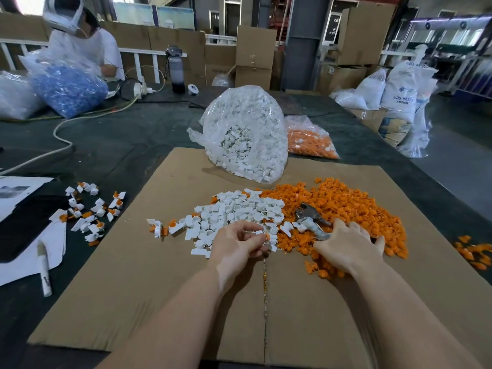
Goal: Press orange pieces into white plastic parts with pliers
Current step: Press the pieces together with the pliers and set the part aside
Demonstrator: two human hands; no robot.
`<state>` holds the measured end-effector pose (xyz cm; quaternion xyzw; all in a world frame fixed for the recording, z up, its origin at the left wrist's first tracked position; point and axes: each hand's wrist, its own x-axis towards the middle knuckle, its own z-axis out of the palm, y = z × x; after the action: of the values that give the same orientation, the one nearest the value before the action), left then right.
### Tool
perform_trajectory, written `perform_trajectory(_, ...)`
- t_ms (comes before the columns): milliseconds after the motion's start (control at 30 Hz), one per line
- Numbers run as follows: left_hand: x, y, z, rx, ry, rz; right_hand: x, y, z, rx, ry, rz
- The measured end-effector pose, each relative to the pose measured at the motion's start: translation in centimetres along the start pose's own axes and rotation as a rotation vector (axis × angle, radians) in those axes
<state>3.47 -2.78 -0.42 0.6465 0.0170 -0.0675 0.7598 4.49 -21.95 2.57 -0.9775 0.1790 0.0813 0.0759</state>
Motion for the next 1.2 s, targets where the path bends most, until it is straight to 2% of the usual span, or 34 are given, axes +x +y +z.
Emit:
perform_trajectory(233,0.4,-0.3,0.0,0.03,0.037,-0.009,-0.2,0.2,0.6,-0.076,0.125,-0.044)
perform_trajectory(400,0.3,-0.2,0.0,0.047,0.041,-0.005,-1.2,-0.2,1.2,-0.05,0.274,-0.088)
perform_trajectory(500,0.2,0.1,0.1,-0.022,0.048,-0.034,-1.9,-0.3,0.5,-0.067,0.359,-0.216)
perform_trajectory(567,0.3,0.5,0.2,-0.123,0.053,-0.073,-2.7,-0.6,-0.2,0.02,0.361,-0.345)
perform_trajectory(600,0.4,0.7,0.2,-0.149,0.058,-0.091,-3.2,-1.0,-0.5,0.096,0.318,-0.399)
perform_trajectory(700,0.7,1.0,0.1,-0.188,0.085,-0.116,-4.8,-2.2,-1.3,0.334,0.05,-0.492)
perform_trajectory(800,1.0,1.2,-0.2,-0.219,0.112,-0.122,-5.4,-2.9,-1.5,0.435,-0.125,-0.509)
perform_trajectory(1000,1.4,1.6,-0.6,-0.205,0.183,-0.113,-5.7,-3.1,-2.0,0.445,-0.294,-0.473)
perform_trajectory(1200,1.5,1.8,-0.8,-0.164,0.226,-0.089,-6.0,-3.6,-2.2,0.688,-0.431,-0.397)
